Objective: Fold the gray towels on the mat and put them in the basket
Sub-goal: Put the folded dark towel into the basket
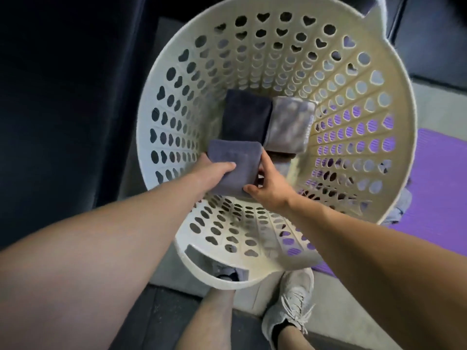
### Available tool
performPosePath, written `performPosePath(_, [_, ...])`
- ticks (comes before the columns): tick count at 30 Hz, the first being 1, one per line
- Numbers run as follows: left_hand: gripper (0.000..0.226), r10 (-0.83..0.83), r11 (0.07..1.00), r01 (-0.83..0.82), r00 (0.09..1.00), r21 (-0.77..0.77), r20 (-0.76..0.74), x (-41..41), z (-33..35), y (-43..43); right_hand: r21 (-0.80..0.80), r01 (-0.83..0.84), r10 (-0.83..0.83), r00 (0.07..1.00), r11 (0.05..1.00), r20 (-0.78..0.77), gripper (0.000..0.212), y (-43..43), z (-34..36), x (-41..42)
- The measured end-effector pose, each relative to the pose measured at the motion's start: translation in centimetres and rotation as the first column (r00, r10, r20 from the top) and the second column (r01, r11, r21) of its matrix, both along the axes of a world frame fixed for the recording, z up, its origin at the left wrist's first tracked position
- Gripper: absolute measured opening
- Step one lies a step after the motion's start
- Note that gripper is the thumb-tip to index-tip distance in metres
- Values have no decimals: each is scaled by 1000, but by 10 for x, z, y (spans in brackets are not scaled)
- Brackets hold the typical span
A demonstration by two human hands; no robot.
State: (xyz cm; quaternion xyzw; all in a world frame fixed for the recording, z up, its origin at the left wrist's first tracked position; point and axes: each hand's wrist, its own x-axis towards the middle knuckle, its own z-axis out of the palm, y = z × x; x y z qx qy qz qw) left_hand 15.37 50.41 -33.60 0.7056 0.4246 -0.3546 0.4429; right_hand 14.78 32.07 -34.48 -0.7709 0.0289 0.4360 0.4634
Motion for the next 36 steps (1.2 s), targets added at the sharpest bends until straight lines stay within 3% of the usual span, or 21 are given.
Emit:
performPosePath(3, [113,-50,998,51,998,42,-36,-2,-41,6,-29,42,-42,999,999,-19,104,11,-24,-11])
performPosePath(8, [93,-109,992,113,992,49,-62,5,-58,-2,-108,102,-106,994,989,-29,114,17,-61,-21])
performPosePath(11, [110,-134,989,136,990,54,-40,4,-91,6,-130,122,-128,991,984,-44,113,19,-73,-20])
performPosePath(13, [111,-122,990,124,992,60,-26,0,-110,14,-130,118,-123,992,984,-34,111,21,-78,-19])
performPosePath(17, [103,-109,991,108,994,78,1,2,-77,9,-127,87,-85,996,988,22,110,22,-76,-16])
performPosePath(25, [60,-126,988,114,986,108,110,11,-67,7,-164,102,-89,993,981,83,107,25,-71,-4])
performPosePath(29, [65,-171,980,163,983,111,69,11,-71,12,-248,-52,70,995,967,64,108,28,-75,-2])
performPosePath(33, [62,-237,954,229,971,191,21,18,-72,10,-238,-29,53,994,971,94,108,32,-75,-9])
performPosePath(36, [79,-332,904,304,942,302,45,20,-70,8,-224,-19,49,991,974,128,110,33,-75,-13])
